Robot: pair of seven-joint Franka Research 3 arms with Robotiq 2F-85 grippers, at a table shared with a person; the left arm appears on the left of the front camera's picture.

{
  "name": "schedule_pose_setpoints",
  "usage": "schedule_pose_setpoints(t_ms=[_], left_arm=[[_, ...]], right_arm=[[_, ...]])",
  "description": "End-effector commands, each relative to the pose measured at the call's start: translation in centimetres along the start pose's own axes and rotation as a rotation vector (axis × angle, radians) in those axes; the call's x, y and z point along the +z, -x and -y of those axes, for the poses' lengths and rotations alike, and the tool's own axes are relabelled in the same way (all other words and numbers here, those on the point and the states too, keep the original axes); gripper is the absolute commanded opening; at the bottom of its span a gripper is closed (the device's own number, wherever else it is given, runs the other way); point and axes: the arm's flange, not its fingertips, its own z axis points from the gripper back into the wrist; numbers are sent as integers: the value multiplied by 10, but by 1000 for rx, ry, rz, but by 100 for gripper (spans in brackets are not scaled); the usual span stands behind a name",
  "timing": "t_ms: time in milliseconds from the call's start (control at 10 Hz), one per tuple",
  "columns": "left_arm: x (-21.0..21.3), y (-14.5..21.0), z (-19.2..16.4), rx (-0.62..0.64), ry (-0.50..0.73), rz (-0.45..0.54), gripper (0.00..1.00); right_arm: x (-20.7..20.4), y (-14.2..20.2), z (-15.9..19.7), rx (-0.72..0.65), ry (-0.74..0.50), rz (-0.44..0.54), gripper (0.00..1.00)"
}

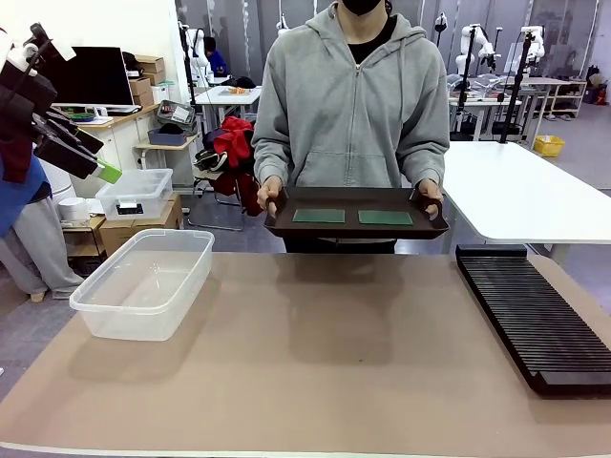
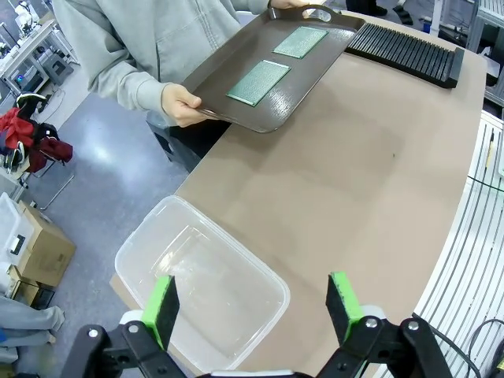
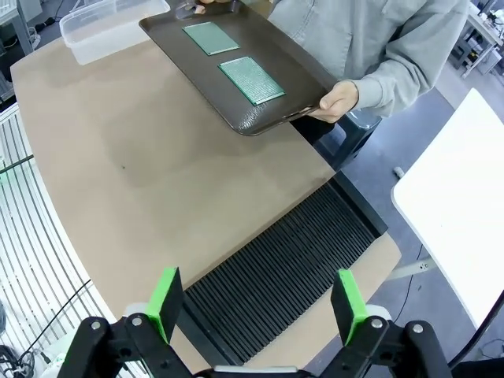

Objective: Sort PCBs into racks and boxes based on the side picked up.
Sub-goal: Pick up the Blank PCB handed by the Human.

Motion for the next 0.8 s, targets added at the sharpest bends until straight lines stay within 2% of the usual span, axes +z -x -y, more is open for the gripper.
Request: schedule_pose_setpoints(t_ms=[0, 700], left_arm=[[-1, 1, 0, -1, 9, -6, 100], [-1, 1, 0, -1, 9, -6, 100]], right_arm=[[-6, 6, 2, -12, 15, 21, 100], [0, 0, 0, 0, 0, 0, 100]])
